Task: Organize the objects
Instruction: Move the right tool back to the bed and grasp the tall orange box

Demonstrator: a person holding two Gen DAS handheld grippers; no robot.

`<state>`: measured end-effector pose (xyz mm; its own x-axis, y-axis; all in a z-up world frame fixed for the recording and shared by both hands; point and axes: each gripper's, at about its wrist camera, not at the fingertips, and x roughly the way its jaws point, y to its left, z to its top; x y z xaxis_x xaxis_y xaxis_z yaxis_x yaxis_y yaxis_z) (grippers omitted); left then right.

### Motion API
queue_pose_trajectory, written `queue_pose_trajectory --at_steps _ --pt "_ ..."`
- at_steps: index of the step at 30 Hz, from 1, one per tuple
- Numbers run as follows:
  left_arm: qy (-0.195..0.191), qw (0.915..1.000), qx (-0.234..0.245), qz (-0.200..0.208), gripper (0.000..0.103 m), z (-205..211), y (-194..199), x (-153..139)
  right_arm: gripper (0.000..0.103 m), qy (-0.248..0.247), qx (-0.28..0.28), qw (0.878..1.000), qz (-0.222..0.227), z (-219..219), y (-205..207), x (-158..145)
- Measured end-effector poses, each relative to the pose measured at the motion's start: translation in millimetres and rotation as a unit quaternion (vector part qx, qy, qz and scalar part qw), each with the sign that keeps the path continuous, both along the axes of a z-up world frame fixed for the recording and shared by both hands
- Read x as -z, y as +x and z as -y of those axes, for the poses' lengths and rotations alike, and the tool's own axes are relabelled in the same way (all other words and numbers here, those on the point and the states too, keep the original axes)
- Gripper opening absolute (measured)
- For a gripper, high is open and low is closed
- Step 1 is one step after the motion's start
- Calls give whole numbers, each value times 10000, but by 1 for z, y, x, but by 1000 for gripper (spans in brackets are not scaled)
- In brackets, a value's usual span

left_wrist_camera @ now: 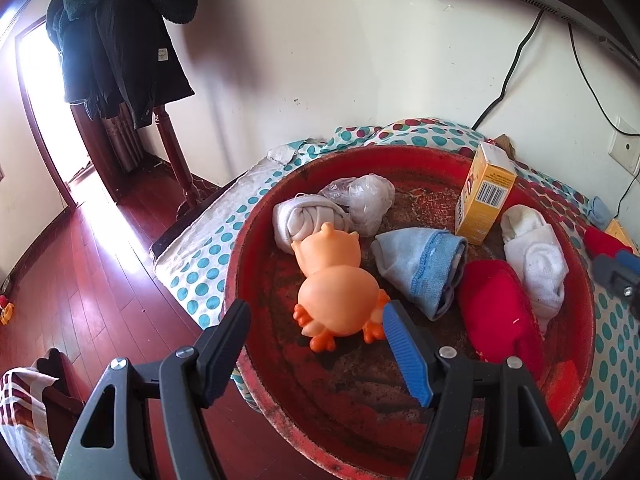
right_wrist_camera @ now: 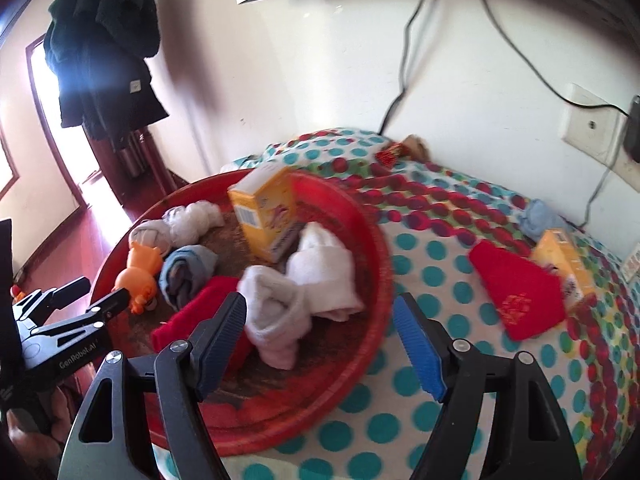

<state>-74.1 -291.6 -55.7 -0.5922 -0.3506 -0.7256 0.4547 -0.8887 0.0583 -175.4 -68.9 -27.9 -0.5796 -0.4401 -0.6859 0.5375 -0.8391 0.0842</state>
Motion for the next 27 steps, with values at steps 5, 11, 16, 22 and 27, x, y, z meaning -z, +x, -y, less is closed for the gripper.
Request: queue_pose_trajectory --at_steps 5,11,16,22,27 --pt "-53 10000 32 24 70 -3 0 0 74 103 616 9980 -85 -66 -25 0" --pt "-200 9997 97 60 70 -9 -2 1 74 158 1314 9912 24 -145 -66 3" --pt "-310 9993 186 103 71 -15 -6 2 71 179 1494 9883 263 -176 -99 17" --pt "-528 9980 296 155 70 -25 -7 3 62 347 1421 9885 392 -170 -129 38" --pt "-660 9970 353 178 70 -30 -9 5 51 522 1397 9879 435 -160 -145 56"
